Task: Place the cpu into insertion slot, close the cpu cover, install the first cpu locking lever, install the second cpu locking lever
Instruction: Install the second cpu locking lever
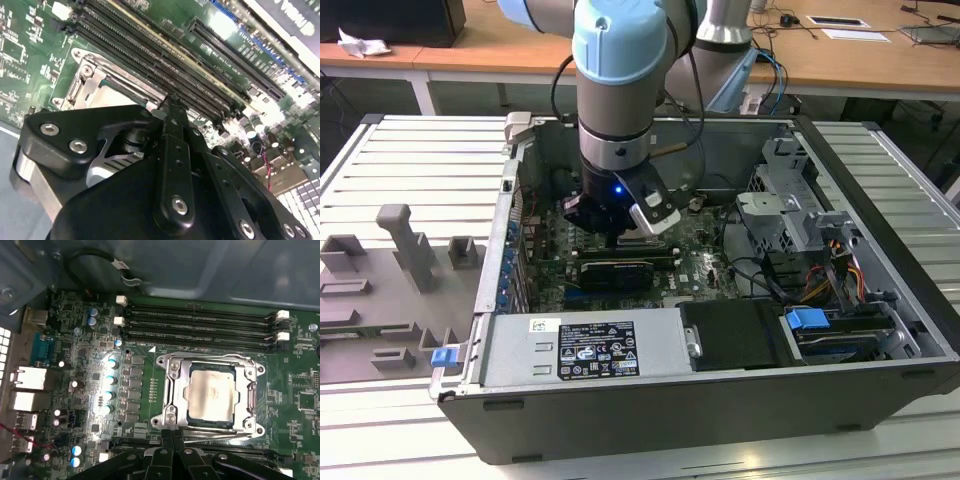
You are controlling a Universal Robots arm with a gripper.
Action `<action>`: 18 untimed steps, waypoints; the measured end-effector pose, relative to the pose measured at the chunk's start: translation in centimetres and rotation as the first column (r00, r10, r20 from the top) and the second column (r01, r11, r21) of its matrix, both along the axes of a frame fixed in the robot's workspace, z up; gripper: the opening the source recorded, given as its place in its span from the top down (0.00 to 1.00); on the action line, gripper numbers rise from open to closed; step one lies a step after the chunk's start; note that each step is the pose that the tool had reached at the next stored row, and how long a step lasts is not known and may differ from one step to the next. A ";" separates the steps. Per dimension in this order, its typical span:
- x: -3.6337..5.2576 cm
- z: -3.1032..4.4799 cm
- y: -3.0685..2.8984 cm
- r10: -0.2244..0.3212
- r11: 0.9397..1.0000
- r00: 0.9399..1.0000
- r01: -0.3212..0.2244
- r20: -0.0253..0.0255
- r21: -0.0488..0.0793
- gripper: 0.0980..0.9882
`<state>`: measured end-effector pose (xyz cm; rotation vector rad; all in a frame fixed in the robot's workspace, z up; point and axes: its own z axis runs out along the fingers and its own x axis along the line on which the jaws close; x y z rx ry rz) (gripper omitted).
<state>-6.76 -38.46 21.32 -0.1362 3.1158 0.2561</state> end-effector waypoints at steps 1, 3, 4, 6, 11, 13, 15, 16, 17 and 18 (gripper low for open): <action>-0.06 -0.02 -0.11 0.000 1.000 1.000 0.000 0.000 0.025 0.99; -0.08 -0.05 -0.48 0.000 0.999 1.000 0.000 0.000 0.044 0.99; -0.08 -0.08 -0.83 0.000 0.999 1.000 0.000 0.000 0.049 0.99; -0.08 -0.10 -1.29 0.000 0.998 1.000 0.000 0.000 0.062 0.99; -0.22 -0.33 -2.06 0.000 0.993 1.000 0.000 0.000 0.120 0.99; -0.26 -0.45 -2.18 0.000 0.992 1.000 0.000 0.000 0.129 0.99; -0.40 -0.58 -2.32 0.000 0.990 1.000 0.000 0.000 0.140 0.99; -0.55 -0.67 -2.39 0.000 0.990 1.000 0.000 0.000 0.144 0.99; -0.64 -0.80 -2.39 0.001 0.989 1.000 -0.001 0.000 0.146 0.99; -0.70 -1.01 -2.40 0.001 0.989 1.000 -0.001 0.000 0.147 0.99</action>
